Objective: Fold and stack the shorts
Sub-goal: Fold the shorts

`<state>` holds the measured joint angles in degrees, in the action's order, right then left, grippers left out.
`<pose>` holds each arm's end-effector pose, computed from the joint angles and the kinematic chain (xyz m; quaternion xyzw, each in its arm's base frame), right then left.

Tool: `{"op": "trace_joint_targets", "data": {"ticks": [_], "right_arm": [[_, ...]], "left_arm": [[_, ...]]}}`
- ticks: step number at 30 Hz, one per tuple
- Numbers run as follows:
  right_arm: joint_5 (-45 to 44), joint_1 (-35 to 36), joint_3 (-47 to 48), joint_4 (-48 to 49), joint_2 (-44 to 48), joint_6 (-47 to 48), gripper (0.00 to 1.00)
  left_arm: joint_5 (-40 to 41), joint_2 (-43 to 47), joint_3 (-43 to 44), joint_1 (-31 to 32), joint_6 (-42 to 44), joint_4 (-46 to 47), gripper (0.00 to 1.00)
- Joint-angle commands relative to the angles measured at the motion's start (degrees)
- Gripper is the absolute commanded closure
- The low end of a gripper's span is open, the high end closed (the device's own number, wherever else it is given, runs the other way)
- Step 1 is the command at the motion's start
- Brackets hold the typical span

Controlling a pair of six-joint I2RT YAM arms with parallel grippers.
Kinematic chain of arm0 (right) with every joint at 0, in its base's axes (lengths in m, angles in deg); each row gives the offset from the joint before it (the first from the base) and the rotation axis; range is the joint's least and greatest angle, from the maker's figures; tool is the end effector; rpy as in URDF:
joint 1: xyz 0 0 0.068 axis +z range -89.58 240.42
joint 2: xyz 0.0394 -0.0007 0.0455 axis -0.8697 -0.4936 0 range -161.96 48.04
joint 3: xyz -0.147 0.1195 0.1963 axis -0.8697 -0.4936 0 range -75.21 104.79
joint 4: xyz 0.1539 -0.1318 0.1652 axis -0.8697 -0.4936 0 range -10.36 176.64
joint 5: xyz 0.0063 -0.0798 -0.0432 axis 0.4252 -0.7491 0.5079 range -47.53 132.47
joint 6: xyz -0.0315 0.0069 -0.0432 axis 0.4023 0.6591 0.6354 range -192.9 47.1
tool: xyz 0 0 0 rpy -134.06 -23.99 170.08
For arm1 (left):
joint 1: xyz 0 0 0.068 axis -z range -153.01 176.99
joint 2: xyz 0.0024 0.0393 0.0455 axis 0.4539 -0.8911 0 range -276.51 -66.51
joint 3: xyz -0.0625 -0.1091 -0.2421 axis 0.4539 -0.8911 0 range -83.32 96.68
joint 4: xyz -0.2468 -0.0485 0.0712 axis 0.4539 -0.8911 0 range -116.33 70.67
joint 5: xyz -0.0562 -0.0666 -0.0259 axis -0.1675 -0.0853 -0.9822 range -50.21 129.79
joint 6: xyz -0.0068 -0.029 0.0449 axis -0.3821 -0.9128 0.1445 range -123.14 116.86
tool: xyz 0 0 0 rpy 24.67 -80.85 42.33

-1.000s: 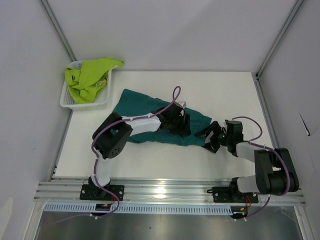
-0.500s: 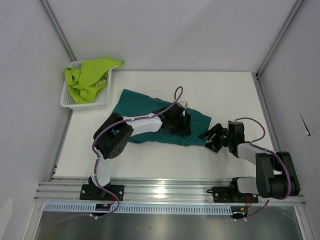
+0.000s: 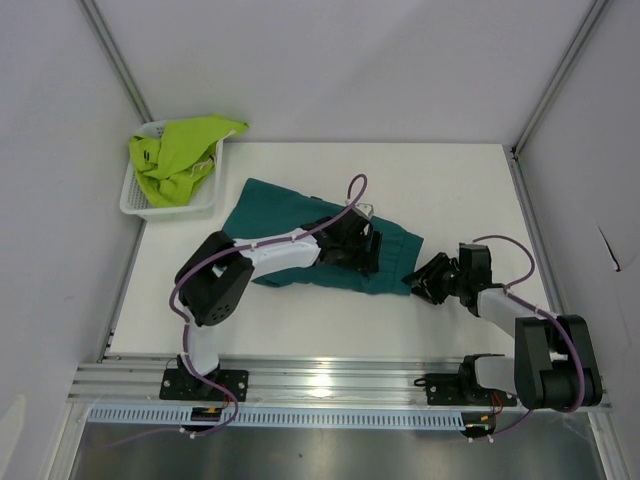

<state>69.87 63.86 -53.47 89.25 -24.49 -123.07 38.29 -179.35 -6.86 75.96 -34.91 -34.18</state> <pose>0.2112 0.0291 0.1347 0.2824 0.8667 0.3538 0.2096 0.2776 -0.3203 0.1745 0.1452 0.9320 -0.2243 0.2449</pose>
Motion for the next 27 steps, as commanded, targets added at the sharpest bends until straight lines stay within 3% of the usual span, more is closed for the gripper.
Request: {"op": "trace_joint_targets", "data": {"ticks": [1, 9, 15, 17, 22, 27], "right_arm": [[-0.9, -0.4, 2.0, -2.1, 1.5, 1.7, 0.54], [-1.6, -0.5, 3.3, -5.2, 2.0, 3.2, 0.46], [-2.1, -0.5, 3.1, -4.9, 2.0, 3.3, 0.50], [-2.3, -0.5, 3.0, -4.9, 1.9, 3.4, 0.54], [-3.0, -0.6, 3.0, -5.0, 2.3, 3.7, 0.59], [-2.9, -0.8, 3.3, -5.1, 2.1, 3.9, 0.59]], "left_arm": [[4.1, 7.2, -1.0, 0.7, 2.2, -2.0, 0.16], [5.5, 10.8, -3.9, 3.1, 2.3, -3.3, 0.19], [1.8, 6.2, -1.2, 3.8, 1.1, -1.9, 0.37], [-1.2, 5.1, -0.4, 3.9, 0.7, -0.8, 0.50], [-4.9, 4.1, 1.6, 4.1, -0.5, 0.0, 0.68], [-6.5, 4.9, 1.8, 4.1, -1.0, 1.0, 0.70]]}}
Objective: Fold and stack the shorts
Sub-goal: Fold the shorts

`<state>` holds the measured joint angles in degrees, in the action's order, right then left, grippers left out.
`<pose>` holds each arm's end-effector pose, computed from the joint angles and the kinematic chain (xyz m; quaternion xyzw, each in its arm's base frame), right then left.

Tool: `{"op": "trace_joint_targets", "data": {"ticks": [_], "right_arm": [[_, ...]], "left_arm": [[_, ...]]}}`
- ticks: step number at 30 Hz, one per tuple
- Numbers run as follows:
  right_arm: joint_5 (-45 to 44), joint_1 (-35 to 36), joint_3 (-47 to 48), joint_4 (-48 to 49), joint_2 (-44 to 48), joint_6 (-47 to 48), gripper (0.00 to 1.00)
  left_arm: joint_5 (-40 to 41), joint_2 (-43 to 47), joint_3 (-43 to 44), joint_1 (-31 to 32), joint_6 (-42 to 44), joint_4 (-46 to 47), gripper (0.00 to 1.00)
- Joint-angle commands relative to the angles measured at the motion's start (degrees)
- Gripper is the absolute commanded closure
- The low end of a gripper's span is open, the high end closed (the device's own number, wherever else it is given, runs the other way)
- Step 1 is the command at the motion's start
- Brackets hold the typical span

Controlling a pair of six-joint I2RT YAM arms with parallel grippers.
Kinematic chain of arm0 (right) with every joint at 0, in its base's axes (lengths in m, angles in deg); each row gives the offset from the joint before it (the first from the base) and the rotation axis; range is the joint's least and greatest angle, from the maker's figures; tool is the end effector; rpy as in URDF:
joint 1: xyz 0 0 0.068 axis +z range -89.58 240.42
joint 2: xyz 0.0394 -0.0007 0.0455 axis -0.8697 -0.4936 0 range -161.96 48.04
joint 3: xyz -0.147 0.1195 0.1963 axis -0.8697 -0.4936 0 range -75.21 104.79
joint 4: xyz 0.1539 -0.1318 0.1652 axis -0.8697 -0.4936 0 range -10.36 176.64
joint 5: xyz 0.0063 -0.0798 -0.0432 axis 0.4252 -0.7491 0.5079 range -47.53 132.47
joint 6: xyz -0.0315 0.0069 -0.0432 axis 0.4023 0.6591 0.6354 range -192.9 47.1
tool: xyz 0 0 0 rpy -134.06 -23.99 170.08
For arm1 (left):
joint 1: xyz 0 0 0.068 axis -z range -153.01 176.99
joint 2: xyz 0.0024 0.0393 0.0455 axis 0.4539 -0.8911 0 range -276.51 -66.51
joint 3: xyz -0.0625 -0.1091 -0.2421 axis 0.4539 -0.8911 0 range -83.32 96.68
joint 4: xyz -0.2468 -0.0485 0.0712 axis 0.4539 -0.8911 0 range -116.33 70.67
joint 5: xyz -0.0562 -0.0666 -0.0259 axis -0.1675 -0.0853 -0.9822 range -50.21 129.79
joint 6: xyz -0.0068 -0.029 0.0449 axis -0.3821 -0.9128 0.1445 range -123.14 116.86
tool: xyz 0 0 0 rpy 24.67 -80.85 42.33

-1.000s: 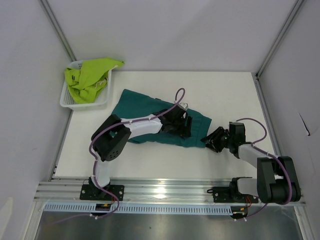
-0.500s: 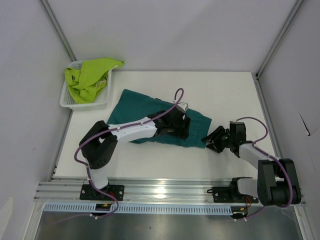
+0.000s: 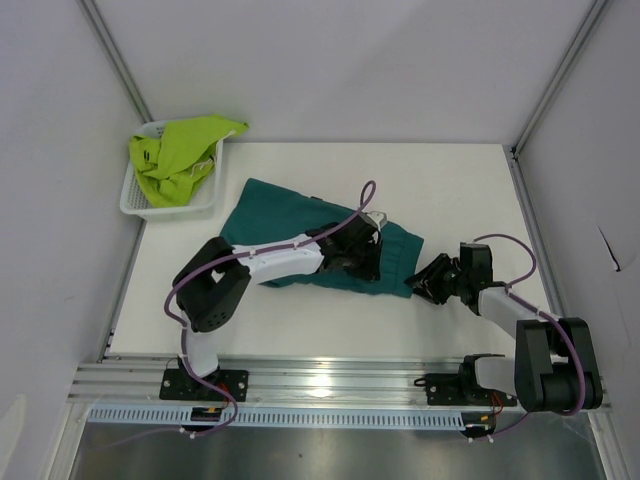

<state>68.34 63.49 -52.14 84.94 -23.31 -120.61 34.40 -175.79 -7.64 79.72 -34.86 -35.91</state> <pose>0.2105 0.0268 0.1394 0.2770 0.8763 0.3329 0.2110 0.2484 -0.3318 0.1931 0.1869 0.9206 -0.2613 0.2222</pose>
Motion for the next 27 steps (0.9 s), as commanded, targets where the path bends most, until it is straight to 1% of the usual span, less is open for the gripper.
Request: {"op": "trace_joint_targets", "data": {"ticks": [1, 8, 14, 18, 20, 23, 26, 27], "right_arm": [[-1.3, -0.3, 2.1, -0.7, 0.9, 1.4, 0.59], [-1.6, -0.4, 2.4, -0.9, 1.0, 1.5, 0.59], [-1.5, -0.4, 2.9, -1.2, 1.3, 1.3, 0.58], [-1.6, -0.5, 3.5, -2.0, 2.2, 1.3, 0.58], [-1.8, -0.5, 3.8, -2.9, 3.1, 1.4, 0.58], [-2.1, -0.4, 4.6, -4.2, 4.1, 2.0, 0.55], [-2.3, -0.5, 5.6, -5.3, 4.6, 3.1, 0.47], [-2.5, -0.4, 5.8, -5.6, 4.7, 3.6, 0.40]], "left_arm": [[-2.9, 1.3, 2.7, 0.4, -1.1, 3.2, 0.71], [-4.8, -0.4, 4.6, 0.4, -1.5, 4.0, 0.72], [-5.1, -6.7, 5.4, 0.1, -3.0, 4.5, 0.73], [-5.3, -12.3, 5.8, -0.6, -5.4, 3.9, 0.78], [-5.2, -13.1, 5.5, -0.8, -5.6, 3.5, 0.79], [-4.6, -12.9, 5.4, -0.9, -5.6, 2.9, 0.80], [-3.8, -11.7, 5.5, -1.0, -5.3, 1.9, 0.80], [-3.8, -11.2, 5.5, -1.0, -5.1, 1.4, 0.80]]}}
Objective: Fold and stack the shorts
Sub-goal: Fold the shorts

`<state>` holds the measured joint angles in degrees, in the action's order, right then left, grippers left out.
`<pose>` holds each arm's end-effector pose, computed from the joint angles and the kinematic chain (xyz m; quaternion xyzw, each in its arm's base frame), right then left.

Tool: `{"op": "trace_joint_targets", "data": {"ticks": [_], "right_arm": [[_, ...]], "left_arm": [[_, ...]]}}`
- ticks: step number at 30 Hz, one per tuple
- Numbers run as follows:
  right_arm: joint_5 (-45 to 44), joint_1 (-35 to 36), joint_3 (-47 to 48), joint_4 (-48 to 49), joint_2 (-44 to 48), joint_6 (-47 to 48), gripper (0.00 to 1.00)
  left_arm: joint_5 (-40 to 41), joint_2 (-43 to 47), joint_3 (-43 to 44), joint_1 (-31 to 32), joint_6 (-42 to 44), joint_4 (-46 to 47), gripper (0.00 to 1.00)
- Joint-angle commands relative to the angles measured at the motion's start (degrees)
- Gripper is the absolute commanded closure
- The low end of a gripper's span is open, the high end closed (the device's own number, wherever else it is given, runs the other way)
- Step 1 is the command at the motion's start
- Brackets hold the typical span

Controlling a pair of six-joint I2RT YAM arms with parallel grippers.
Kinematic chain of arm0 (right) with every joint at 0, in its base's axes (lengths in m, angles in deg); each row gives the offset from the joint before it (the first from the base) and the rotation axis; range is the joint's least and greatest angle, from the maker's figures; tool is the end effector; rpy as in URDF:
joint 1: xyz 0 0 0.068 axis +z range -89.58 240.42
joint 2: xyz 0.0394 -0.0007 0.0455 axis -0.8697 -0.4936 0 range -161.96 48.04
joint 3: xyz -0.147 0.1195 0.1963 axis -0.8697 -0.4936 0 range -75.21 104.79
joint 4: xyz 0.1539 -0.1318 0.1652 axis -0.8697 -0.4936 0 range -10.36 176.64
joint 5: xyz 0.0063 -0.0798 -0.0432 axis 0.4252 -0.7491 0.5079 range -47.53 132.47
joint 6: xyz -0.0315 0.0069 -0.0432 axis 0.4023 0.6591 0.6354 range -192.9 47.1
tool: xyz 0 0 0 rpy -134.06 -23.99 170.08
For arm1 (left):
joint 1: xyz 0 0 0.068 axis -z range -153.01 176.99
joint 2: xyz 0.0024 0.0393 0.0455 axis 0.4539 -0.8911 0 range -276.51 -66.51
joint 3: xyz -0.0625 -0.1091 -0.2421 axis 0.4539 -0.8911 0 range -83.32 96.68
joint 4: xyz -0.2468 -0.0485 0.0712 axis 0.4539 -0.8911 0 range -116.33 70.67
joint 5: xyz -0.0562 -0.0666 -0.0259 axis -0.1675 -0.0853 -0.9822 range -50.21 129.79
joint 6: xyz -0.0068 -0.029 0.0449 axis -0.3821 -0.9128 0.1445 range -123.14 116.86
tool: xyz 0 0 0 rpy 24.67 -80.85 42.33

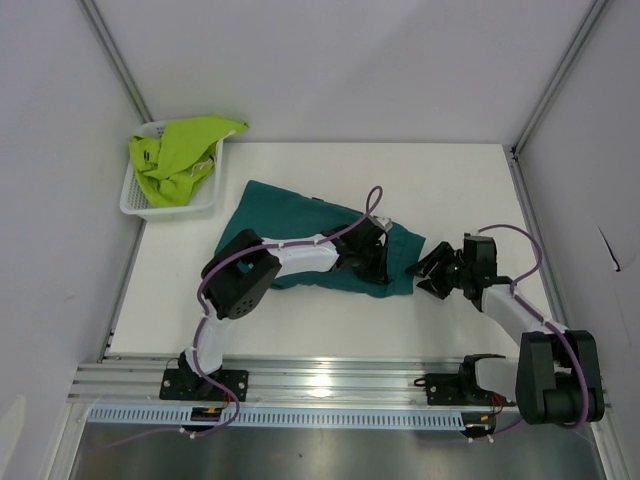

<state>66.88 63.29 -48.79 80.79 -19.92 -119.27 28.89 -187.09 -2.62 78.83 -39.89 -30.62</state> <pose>0.2152 0.0255 0.1623 0.2661 0.8743 0.3269 0.2407 0.2722 -0.3572 0.1450 0.1545 0.9266 -0.2951 0.1743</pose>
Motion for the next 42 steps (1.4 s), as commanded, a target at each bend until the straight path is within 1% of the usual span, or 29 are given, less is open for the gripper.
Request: {"op": "trace_joint_targets", "data": {"ticks": [1, 6, 8, 10, 12, 16, 20, 25, 33, 36, 42], "right_arm": [[-1.1, -0.3, 2.4, -1.7, 1.3, 2.5, 0.38], [2.1, -0.6, 0.0, 1.4, 1.0, 1.9, 0.24], [3.2, -0.6, -1.5, 3.7, 0.6, 0.8, 0.21], [4.8, -0.8, -2.3, 5.2, -0.1, 0.1, 0.20], [5.8, -0.8, -3.4, 8.9, -1.4, -0.8, 0.19], [7.5, -0.8, -5.0, 12.1, -3.7, -2.1, 0.18], [7.2, -0.5, -6.4, 13.8, -4.7, -2.7, 0.18], [8.1, -0.5, -7.9, 19.3, -7.9, -4.4, 0.18], [7.2, -0.6, -6.9, 26.1, -16.7, -5.0, 0.18], [6.3, -0.6, -6.3, 27.5, -18.2, -4.8, 0.18], [4.5, -0.2, -5.8, 28.3, -18.3, -4.8, 0.18]], "left_arm": [[2.0, 1.0, 0.5, -0.2, 0.0, -4.2, 0.80], [3.0, 2.5, 0.2, -0.4, 0.5, -5.1, 0.80], [2.9, 1.4, 0.2, -0.5, 0.5, -5.1, 0.80], [2.9, 0.5, 0.2, -0.5, 0.5, -5.2, 0.80], [3.2, -0.2, 0.2, -0.5, 0.6, -5.1, 0.80], [4.4, -0.5, 0.2, -0.5, 1.0, -5.1, 0.80], [4.8, -0.7, -0.3, -0.5, 1.2, -5.0, 0.80], [4.7, -0.6, -0.6, -0.5, 1.6, -4.5, 0.81], [3.7, -0.5, -1.7, -0.5, 2.6, -3.9, 0.81], [3.0, -0.5, -2.0, -0.5, 2.9, -3.7, 0.81], [2.0, -0.6, -2.2, -0.5, 3.5, -3.7, 0.81]]}}
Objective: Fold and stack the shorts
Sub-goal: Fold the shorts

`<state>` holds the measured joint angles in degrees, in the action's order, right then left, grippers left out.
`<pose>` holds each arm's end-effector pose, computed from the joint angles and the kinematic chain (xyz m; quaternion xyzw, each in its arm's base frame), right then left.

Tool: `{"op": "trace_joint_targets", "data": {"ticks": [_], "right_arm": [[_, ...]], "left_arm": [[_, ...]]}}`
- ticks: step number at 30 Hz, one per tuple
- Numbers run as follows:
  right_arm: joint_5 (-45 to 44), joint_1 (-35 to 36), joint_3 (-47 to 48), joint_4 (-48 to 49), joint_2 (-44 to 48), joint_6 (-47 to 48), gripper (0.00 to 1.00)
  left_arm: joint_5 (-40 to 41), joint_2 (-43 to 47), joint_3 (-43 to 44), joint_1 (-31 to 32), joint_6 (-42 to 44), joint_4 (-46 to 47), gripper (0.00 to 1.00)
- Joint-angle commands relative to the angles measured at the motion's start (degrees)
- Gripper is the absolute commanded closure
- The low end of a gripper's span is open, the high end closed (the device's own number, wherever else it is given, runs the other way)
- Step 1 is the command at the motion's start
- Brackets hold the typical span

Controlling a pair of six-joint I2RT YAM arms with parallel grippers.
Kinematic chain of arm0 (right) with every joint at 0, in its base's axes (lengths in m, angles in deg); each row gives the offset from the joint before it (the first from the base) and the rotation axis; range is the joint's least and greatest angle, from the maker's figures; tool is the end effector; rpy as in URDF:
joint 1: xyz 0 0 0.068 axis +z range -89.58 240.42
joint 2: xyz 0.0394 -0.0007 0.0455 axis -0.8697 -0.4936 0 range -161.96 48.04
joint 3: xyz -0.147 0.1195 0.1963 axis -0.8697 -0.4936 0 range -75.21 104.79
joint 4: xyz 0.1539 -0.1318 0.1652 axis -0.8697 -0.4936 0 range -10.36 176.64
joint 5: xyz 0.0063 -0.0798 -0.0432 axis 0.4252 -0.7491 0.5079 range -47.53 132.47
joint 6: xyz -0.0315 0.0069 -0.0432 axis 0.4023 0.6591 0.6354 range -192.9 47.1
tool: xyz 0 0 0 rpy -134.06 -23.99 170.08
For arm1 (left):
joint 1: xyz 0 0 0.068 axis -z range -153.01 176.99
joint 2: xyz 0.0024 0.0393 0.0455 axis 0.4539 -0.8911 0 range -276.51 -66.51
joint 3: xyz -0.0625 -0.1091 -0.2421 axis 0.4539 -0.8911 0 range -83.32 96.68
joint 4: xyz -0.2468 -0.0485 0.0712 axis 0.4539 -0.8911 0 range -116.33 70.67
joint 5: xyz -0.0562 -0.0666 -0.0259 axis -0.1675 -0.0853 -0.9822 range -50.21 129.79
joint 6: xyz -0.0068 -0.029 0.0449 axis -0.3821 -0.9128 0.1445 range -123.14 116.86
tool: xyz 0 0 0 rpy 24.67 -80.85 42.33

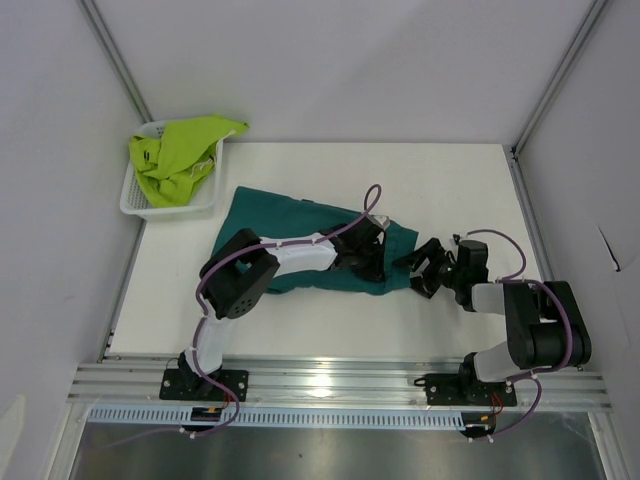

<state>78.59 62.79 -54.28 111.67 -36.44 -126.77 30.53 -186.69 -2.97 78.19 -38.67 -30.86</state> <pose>0.2368 0.0307 0.1196 0.2508 0.8299 0.4408 0.2325 0.2759 -0.3522 0.1457 0.1546 0.9282 -0.2817 0.1875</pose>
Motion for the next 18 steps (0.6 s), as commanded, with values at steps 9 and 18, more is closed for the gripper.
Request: {"op": "trace_joint_targets", "data": {"ticks": [9, 18], "right_arm": [[-10.5, 1.7, 2.0, -5.4, -2.3, 2.3, 0.17], [-10.5, 1.8, 2.7, -6.3, -2.1, 2.7, 0.24]], "left_arm": [[-1.8, -2.3, -2.4, 0.5, 2.9, -3.5, 0.82], [-0.8, -0.3, -8.1, 2.9, 2.6, -1.0, 0.83]]}}
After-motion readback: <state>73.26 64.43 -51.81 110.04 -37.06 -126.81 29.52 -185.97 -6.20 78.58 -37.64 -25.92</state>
